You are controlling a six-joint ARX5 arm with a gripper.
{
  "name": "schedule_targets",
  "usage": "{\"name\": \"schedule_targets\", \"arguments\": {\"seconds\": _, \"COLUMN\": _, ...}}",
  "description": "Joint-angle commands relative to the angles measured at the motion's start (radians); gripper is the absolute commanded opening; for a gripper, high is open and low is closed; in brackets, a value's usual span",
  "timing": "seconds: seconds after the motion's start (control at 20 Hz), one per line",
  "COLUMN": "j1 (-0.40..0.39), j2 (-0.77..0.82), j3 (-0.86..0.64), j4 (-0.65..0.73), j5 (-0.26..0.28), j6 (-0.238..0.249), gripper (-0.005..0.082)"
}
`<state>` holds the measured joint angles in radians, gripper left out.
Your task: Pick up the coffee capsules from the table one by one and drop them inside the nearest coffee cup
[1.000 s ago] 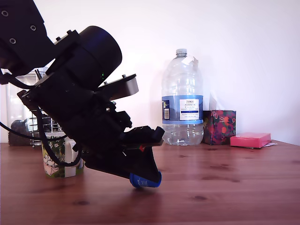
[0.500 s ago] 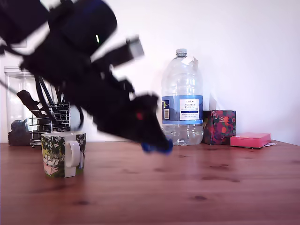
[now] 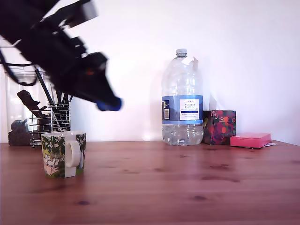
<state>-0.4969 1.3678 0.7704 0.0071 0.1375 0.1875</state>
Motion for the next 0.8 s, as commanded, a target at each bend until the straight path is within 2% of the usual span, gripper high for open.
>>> {"name": "schedule_targets", "arguments": {"seconds": 0.0, "j1": 0.040, "j2": -0.008, "j3": -0.010, "j4": 0.011, "j5": 0.000, "j6": -0.010, "gripper": 0.0211}}
{"name": "schedule_targets", "arguments": {"seconds": 0.15, "j1": 0.108, "j2": -0.006, "j3": -0.010, "j4": 0.010, "j5": -0.016, "j6": -0.082, "gripper": 0.0211}}
{"name": "schedule_targets", "arguments": {"seconds": 0.25, "j1": 0.142, "j2": -0.006, "j3": -0.010, "j4": -0.001, "j5": -0.015, "j6": -0.106, "gripper": 0.0211}}
{"name": "schedule_targets", "arguments": {"seconds": 0.4, "j1": 0.171, "j2": -0.003, "j3": -0.010, "j4": -0.025, "j5": -0.018, "j6": -0.111, "gripper": 0.0211}}
{"name": "schedule_targets", "arguments": {"seconds": 0.5, "j1": 0.192, "j2": 0.014, "j3": -0.009, "j4": -0.039, "j5": -0.018, "j6": -0.137, "gripper": 0.0211}}
{"name": "schedule_targets", "arguments": {"seconds": 0.75, "j1": 0.220, "j2": 0.124, "j3": 0.027, "j4": -0.076, "j5": 0.011, "j6": -0.162, "gripper": 0.0216}}
